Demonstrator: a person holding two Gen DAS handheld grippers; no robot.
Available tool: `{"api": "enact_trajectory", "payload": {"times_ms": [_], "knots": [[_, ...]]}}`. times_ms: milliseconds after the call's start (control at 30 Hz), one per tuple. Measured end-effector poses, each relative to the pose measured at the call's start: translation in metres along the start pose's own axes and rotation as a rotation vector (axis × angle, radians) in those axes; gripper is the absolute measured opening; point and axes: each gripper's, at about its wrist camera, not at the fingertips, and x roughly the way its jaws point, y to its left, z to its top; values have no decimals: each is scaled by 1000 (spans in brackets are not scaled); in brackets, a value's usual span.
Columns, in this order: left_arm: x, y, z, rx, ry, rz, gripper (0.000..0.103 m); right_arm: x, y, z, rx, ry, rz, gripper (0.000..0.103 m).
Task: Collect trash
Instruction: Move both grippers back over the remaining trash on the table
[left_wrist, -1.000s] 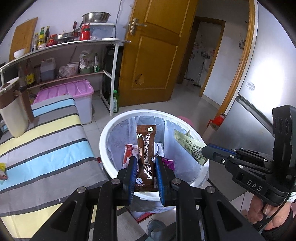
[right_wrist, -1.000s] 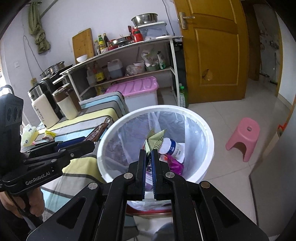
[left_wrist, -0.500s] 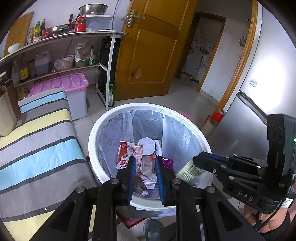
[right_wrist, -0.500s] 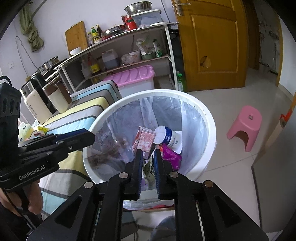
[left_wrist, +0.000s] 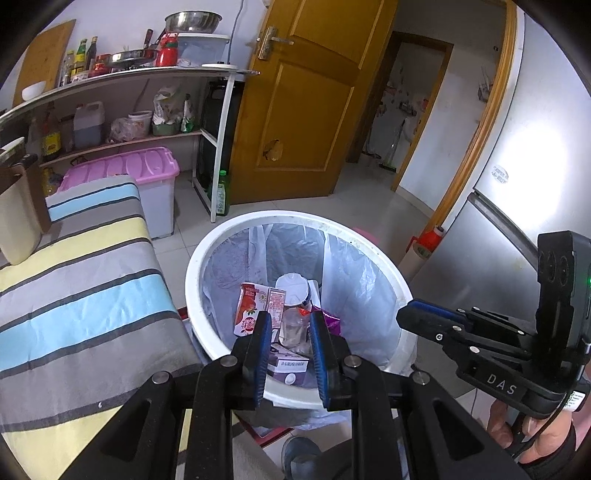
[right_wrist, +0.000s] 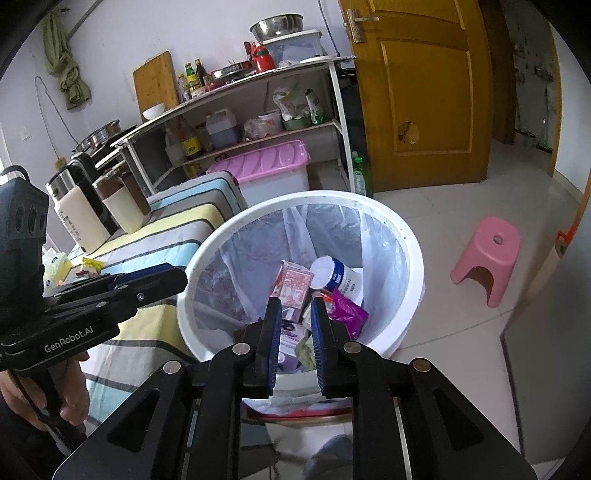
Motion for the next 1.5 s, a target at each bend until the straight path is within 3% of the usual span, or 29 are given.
{"api": "enact_trajectory", "payload": {"times_ms": [233, 300, 367, 767, 1500], "knots": [[-26, 3, -8, -16, -32, 14, 21, -16, 16, -2, -14, -28, 29, 18], [-36, 4, -12, -18, -44, 18, 21, -20, 22, -2, -16, -40, 40, 30], [-45, 6, -15, -18, -56, 28, 21, -24, 28, -2, -20, -49, 54, 34], [-101, 24, -39, -57, -120, 107, 21, -41, 78, -10, -108, -67, 123, 39], [-182, 71, -82, -171, -199, 307, 21, -38, 160, -26, -244, -17, 235, 39]]}}
